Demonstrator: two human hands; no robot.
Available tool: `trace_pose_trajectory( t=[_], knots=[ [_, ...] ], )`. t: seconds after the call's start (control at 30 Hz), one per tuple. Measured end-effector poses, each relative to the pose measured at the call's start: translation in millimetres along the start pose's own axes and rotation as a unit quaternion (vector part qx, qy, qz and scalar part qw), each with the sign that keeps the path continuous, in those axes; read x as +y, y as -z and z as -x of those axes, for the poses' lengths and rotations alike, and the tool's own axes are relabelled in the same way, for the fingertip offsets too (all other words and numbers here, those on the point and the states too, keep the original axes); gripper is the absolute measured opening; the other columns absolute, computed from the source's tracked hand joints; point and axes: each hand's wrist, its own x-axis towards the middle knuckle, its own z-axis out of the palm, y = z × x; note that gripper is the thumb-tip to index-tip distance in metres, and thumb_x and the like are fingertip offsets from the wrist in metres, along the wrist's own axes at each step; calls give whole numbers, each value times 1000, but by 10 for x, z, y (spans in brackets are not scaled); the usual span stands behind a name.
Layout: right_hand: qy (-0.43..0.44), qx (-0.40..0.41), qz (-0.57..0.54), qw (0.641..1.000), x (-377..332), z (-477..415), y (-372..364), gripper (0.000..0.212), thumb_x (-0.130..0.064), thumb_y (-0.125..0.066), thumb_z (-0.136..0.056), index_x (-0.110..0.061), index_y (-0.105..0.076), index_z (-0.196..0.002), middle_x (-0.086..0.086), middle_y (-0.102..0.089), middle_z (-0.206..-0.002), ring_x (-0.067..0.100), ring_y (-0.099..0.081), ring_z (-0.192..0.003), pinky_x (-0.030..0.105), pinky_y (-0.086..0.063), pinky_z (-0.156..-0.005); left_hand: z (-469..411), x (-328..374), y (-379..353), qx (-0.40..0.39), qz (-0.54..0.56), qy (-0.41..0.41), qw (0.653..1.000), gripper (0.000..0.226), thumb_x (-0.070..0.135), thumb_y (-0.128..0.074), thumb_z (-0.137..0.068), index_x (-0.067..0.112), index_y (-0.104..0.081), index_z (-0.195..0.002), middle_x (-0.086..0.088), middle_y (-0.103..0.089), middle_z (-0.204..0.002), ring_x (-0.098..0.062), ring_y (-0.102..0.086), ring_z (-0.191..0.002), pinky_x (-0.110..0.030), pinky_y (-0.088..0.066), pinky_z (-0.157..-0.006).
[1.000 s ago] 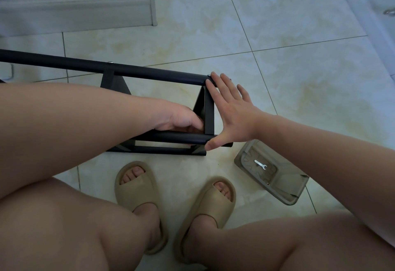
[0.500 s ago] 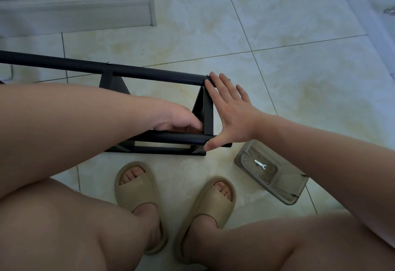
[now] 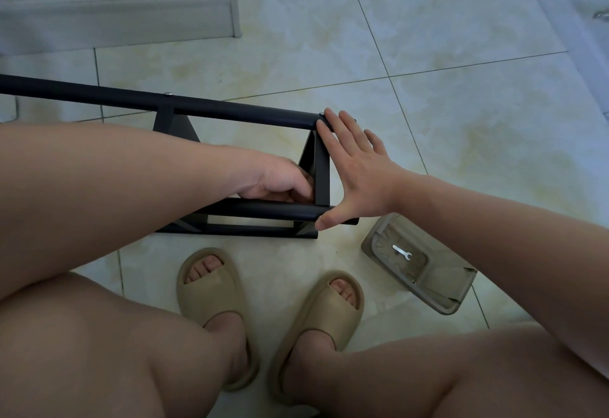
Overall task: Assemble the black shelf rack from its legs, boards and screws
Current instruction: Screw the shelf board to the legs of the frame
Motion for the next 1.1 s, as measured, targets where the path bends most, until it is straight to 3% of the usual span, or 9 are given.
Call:
trace_pose_trajectory(
  t=[0.27,0.4,0.53,0.73,0.87,1.1],
  knots=[
    [-5,2,9,1000,-24,11,18,157,-96,-59,-49,-18,22,-158,0,30,-165,21,28,-152,54,-1,-125,40,24,-15,-7,-19,0,1000,31,9,-57,-95,3,-65,-124,-11,-74,-103,-27,-67,-98,-42,-48,-103],
    [-5,2,5,1000,-25,14,22,157,-96,-61,-50,-18,21,-159,-1,30,-165,20,28,-152,54,-1,-125,51,28,-20,-2,-42,-16,999,21,11,-60,-94,10,-68,-113,-6,-77,-95,-18,-72,-85,-30,-55,-86],
    [-6,9,2,1000,-20,15,18,156,-95,-62,-49,-19,19,-159,-1,27,-166,18,26,-152,54,-2,-125,42,20,-21,7,-40,-29,999,24,8,-60,-93,6,-68,-116,-12,-76,-106,-23,-71,-91,-35,-54,-93],
    [-9,16,-6,1000,-23,19,30,156,-94,-63,-47,-21,15,-160,-2,24,-167,18,22,-153,53,-5,-124,48,19,-39,27,-55,-34,998,29,6,-58,-92,1,-67,-119,-11,-76,-101,-20,-71,-83,-31,-54,-86],
    [-9,15,-7,1000,-27,12,32,156,-92,-67,-48,-22,15,-160,-3,23,-167,17,22,-153,53,-5,-123,48,16,-52,43,-52,-31,997,31,7,-59,-92,0,-66,-121,-14,-75,-105,-24,-69,-87,-35,-54,-91],
    [-8,14,-3,1000,-27,17,42,156,-94,-65,-47,-21,14,-160,-3,23,-167,17,22,-153,54,-6,-123,48,20,-37,42,-58,16,997,35,13,-61,-90,-3,-66,-121,-13,-71,-96,-28,-64,-88,-39,-51,-92]
  ],
)
